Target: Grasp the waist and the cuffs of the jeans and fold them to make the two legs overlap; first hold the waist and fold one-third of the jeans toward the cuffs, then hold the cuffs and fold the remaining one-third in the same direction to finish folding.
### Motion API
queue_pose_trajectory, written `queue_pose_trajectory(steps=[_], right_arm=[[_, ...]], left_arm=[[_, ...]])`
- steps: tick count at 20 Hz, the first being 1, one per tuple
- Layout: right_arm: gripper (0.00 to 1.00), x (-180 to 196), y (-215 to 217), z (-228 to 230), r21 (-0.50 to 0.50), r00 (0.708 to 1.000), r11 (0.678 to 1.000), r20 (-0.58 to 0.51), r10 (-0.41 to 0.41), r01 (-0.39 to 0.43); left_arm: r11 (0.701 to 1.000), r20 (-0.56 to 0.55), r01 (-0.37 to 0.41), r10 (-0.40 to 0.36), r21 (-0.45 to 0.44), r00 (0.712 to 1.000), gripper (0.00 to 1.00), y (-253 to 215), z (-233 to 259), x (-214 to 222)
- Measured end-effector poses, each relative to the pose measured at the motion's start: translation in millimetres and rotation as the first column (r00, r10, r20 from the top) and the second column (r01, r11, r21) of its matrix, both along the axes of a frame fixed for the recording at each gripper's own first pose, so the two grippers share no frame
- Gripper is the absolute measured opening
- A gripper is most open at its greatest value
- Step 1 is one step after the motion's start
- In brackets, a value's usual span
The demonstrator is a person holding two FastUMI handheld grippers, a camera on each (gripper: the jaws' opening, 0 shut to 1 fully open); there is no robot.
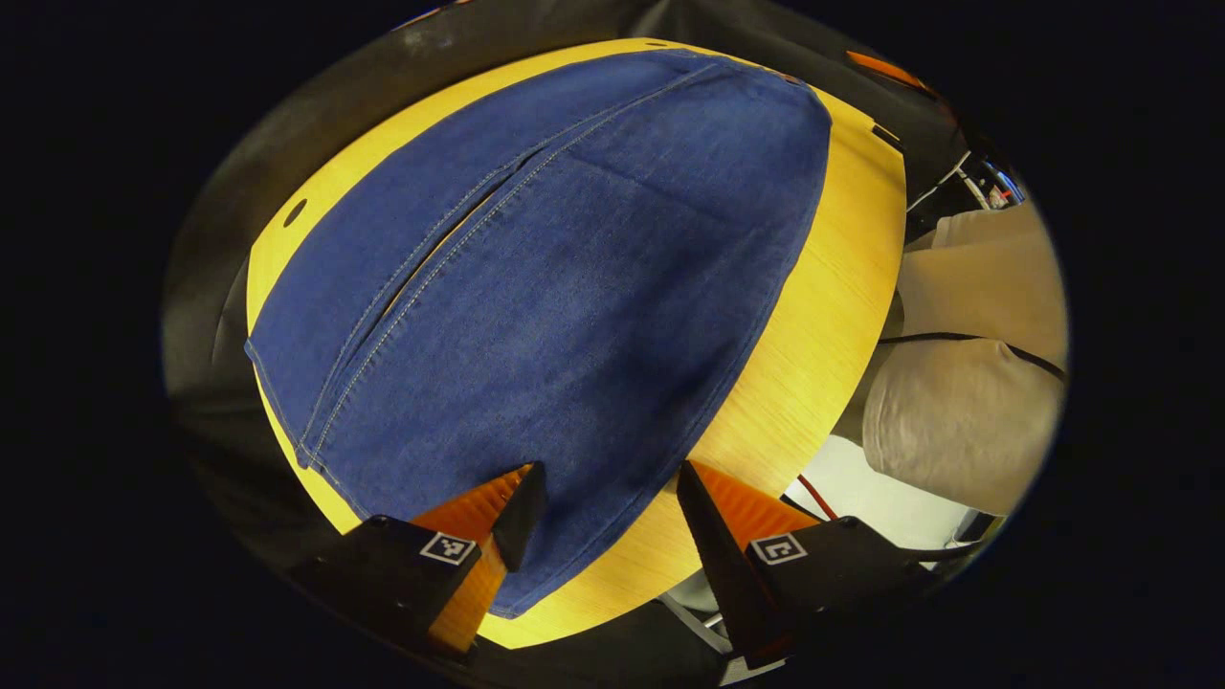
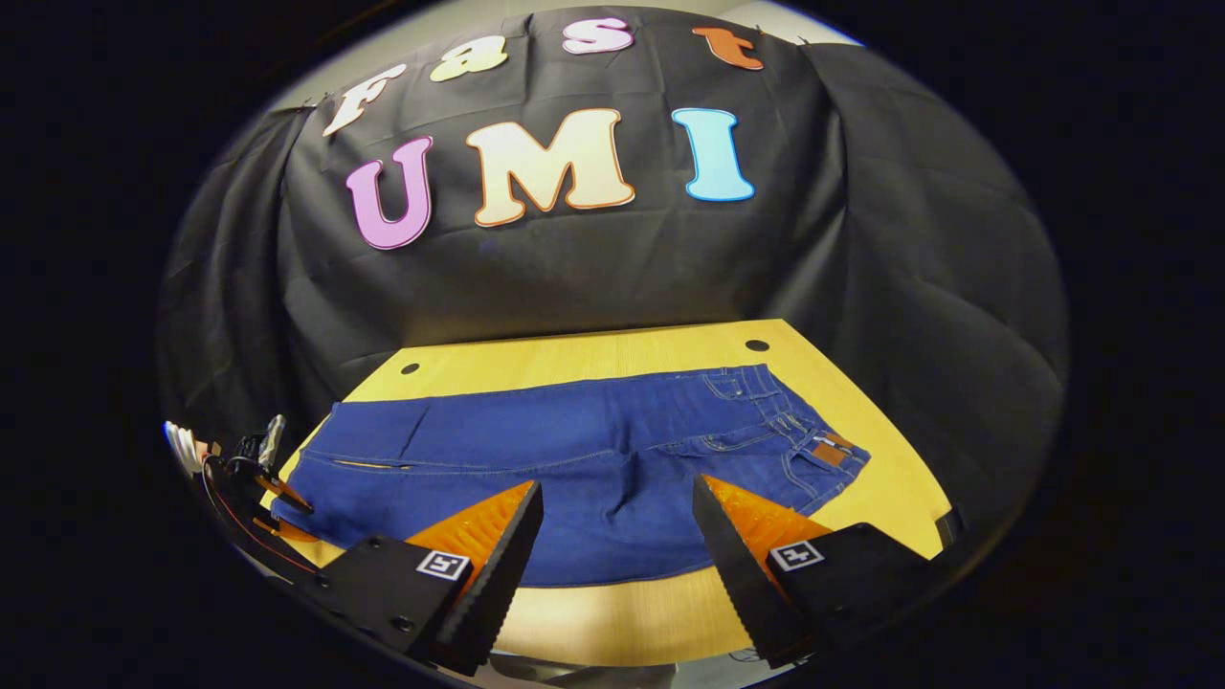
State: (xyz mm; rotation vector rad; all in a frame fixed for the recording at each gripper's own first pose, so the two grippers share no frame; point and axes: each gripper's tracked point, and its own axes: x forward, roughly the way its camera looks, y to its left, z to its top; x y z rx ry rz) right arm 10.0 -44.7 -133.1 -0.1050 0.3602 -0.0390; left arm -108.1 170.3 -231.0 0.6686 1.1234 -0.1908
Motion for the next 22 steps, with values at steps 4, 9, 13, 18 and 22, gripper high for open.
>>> queue_pose_trajectory(steps=[4, 9, 13, 18, 22], right_arm=[[0.98, -1, 3, -11, 0.019, 1.0, 1.0, -0.018, -0.009, 0.01], [0.98, 2, -7, -20, 0.033, 0.999, 0.999, -0.035, -0.011, 0.012], [0.98, 14, -23, -19, 0.079, 0.998, 0.997, -0.062, 0.003, 0.001], [0.97, 48, -51, -7, 0.208, 0.998, 0.978, -0.057, 0.002, 0.01], [0.98, 62, -98, -28, 0.128, 0.984, 0.992, -0.178, 0.033, -0.01]], left_arm=[[1.0, -0.017, 0.017, -0.017, 0.017, 1.0, 0.81, 0, 4, 1], [1.0, 0.054, 0.001, -0.002, 0.013, 0.999, 0.32, -4, 8, 14], [0.999, 0.151, -0.037, 0.036, 0.001, 0.988, 0.01, -3, 7, 19], [0.989, 0.183, -0.145, 0.149, -0.036, 0.972, 0.01, -5, 7, 20], [0.988, 0.143, -0.157, 0.157, -0.015, 0.977, 0.01, -4, 7, 22]])
